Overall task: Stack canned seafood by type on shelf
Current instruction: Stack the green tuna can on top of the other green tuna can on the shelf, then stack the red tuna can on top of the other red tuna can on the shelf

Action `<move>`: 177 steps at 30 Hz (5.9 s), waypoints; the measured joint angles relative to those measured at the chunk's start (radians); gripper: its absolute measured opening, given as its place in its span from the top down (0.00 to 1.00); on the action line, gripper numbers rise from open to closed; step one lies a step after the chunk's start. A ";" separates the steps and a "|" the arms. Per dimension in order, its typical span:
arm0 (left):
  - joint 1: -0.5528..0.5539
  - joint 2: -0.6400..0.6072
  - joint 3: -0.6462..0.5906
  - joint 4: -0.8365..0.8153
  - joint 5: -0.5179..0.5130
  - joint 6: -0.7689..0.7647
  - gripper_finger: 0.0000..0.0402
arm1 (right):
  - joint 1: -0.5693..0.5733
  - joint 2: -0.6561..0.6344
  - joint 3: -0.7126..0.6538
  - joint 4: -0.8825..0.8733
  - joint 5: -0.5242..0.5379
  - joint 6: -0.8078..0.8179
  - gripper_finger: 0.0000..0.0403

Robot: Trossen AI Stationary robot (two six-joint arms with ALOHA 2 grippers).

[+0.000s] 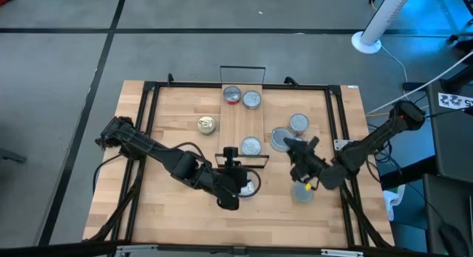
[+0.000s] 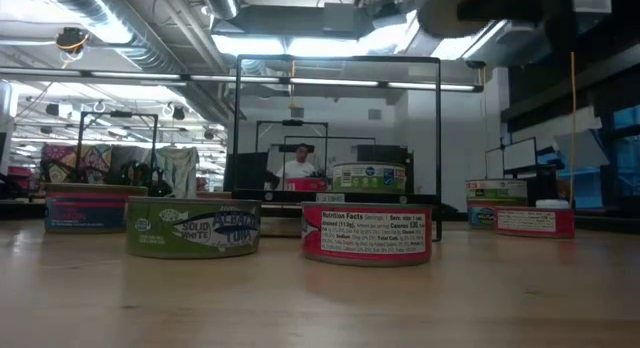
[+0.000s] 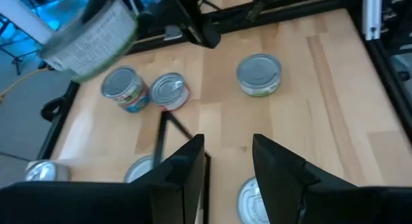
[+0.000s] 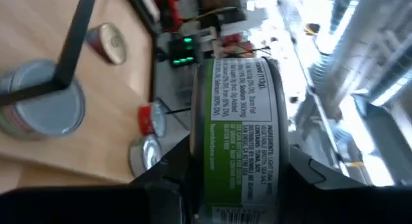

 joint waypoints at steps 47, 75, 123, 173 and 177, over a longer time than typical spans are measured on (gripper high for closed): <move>0.118 -0.040 0.000 -0.108 0.001 0.020 0.68 | -0.520 0.278 0.000 0.021 -0.952 -0.029 0.66; 0.118 -0.039 -0.001 -0.108 0.002 0.009 0.68 | -0.520 0.282 -0.002 0.094 -0.962 -0.025 0.37; 0.110 -0.039 0.000 -0.107 0.002 -0.040 0.68 | -0.572 0.280 -0.001 0.027 -1.063 0.028 0.37; -0.020 -0.026 -0.028 -0.038 0.177 -0.096 0.68 | -0.277 -0.207 -0.002 -0.470 -0.823 0.480 0.37; -0.035 -0.001 -0.070 -0.002 0.194 -0.109 0.68 | -0.195 -0.183 -0.002 -0.452 -0.914 0.597 0.37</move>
